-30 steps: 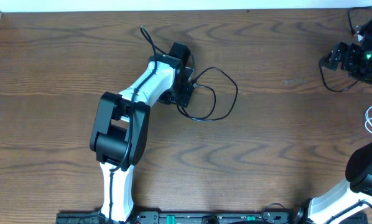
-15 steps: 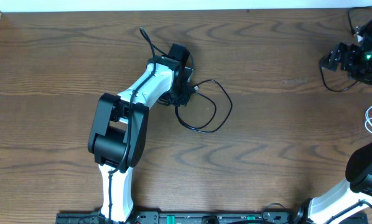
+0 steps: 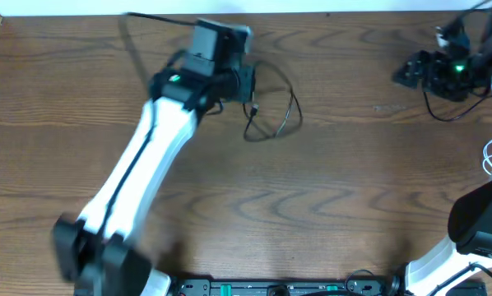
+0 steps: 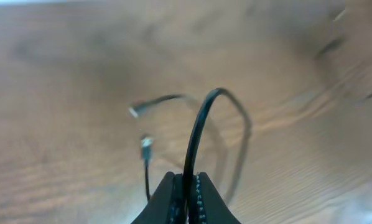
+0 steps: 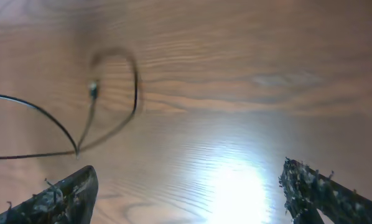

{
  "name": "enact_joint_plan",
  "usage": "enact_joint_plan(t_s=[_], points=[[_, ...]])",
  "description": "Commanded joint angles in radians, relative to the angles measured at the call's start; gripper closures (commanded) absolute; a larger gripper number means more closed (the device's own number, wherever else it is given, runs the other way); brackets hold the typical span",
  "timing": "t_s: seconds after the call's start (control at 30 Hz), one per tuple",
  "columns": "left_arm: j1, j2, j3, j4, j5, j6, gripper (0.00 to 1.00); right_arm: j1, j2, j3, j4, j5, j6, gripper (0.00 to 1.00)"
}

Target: Untangle cables

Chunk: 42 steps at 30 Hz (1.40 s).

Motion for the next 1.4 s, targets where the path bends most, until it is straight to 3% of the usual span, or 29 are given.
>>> enact_joint_plan(t_s=[0.0, 0.13, 0.3, 0.4, 0.7, 0.87, 0.97, 1.0, 1.03, 1.1, 1.37], points=[[0.002, -0.058, 0.002, 0.005, 0.034, -0.067, 0.92, 0.069, -0.014, 0.005, 0.015, -0.092, -0.013, 0.09], [0.002, -0.134, 0.002, 0.051, 0.034, -0.067, 0.93, 0.143, -0.014, 0.005, 0.048, -0.187, -0.062, 0.08], [0.002, -0.177, 0.002, 0.066, 0.035, -0.075, 0.93, 0.198, -0.014, 0.005, 0.118, -0.484, -0.236, 0.10], [0.002, -0.188, 0.002, 0.050, 0.080, -0.075, 0.93, 0.223, -0.014, 0.005, 0.177, -0.564, -0.309, 0.12], [0.002, -0.189, 0.002, 0.027, 0.370, -0.074, 0.93, 0.359, -0.014, 0.005, 0.233, -0.500, -0.493, 0.12], [0.002, -0.189, 0.002, 0.018, 0.485, -0.075, 0.93, 0.424, -0.014, 0.005, 0.251, -0.441, -0.506, 0.13], [0.002, -0.189, 0.002, 0.005, 0.502, -0.075, 0.92, 0.442, -0.014, 0.005, 0.269, -0.441, -0.505, 0.31], [0.002, -0.189, 0.002, -0.002, 0.502, -0.075, 0.93, 0.444, -0.014, 0.005, 0.279, -0.441, -0.503, 0.46], [0.002, -0.189, 0.002, -0.008, 0.502, -0.075, 0.92, 0.444, -0.014, 0.005, 0.288, -0.441, -0.494, 0.67], [0.002, -0.189, 0.002, -0.018, 0.501, -0.074, 0.92, 0.442, -0.014, 0.005, 0.311, -0.441, -0.465, 0.96], [0.002, -0.189, 0.002, -0.026, 0.468, -0.074, 0.92, 0.385, -0.055, 0.018, 0.519, -0.342, -0.116, 0.99]])
